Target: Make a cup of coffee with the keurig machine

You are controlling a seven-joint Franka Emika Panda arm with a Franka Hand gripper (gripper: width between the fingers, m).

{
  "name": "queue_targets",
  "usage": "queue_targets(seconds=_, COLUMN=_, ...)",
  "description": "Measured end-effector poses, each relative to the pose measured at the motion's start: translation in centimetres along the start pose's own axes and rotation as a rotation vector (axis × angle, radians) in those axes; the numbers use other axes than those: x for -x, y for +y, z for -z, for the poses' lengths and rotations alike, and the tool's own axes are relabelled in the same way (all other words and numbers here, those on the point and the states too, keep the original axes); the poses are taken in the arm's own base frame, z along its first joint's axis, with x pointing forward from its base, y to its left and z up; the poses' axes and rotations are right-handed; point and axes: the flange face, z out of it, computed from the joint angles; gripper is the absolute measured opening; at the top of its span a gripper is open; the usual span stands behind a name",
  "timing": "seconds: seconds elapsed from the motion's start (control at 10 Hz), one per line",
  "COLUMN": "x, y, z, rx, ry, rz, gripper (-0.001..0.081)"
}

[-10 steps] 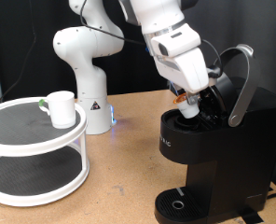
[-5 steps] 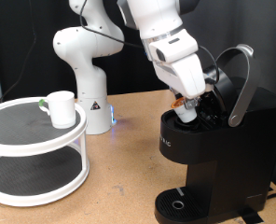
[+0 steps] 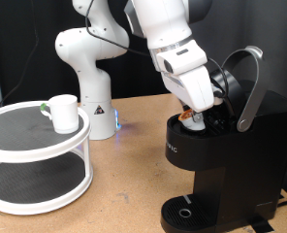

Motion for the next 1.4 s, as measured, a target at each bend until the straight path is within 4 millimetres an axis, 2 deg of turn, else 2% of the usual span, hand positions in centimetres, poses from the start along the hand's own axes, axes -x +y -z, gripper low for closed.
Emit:
queue_targets(seconds=0.5, x=-0.3, y=0.1, z=-0.4, rx=0.003, ry=-0.021, rz=-0.015, gripper=0.0416)
queue_targets(seconds=0.6, x=-0.1, y=0.3, z=-1.1, rx=-0.002, ry=-0.035, rz=-0.02, gripper=0.0416)
queue_targets(seconds=0.7, x=-0.1, y=0.5, z=-1.5, rx=0.002, ry=-0.037, rz=-0.022, gripper=0.0593)
queue_targets(seconds=0.8, x=-0.3, y=0.7, z=-1.5, rx=0.006, ry=-0.032, rz=-0.022, gripper=0.0593)
queue_targets(seconds=0.9, x=-0.5, y=0.9, z=-1.4, rx=0.007, ry=-0.031, rz=-0.023, gripper=0.0751)
queue_targets(seconds=1.0, x=-0.5, y=0.9, z=-1.4, rx=0.007, ry=-0.03, rz=-0.024, gripper=0.079)
queue_targets(seconds=1.4, x=-0.6, y=0.9, z=-1.3, rx=-0.027, ry=-0.006, rz=-0.02, gripper=0.0802)
